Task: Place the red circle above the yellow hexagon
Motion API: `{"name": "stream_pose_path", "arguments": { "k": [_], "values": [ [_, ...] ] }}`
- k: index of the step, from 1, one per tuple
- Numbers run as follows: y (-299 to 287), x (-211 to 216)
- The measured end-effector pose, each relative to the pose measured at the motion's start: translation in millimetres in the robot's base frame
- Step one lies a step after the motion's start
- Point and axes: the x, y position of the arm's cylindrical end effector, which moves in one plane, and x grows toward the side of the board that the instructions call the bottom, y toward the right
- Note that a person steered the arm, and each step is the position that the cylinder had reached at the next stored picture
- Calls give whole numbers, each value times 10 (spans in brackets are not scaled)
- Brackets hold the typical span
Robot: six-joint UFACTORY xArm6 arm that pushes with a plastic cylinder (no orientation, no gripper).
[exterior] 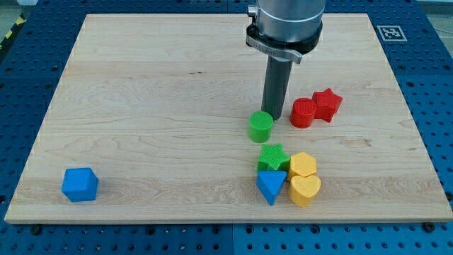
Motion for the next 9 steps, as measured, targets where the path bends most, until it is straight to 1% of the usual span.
{"name": "stream_pose_path", "arguments": {
  "k": [3,4,5,6,8,9],
  "values": [
    [0,121],
    [-182,-82],
    [-567,-179],
    [-610,-32],
    [-511,266],
    [-511,317]
  ]
}}
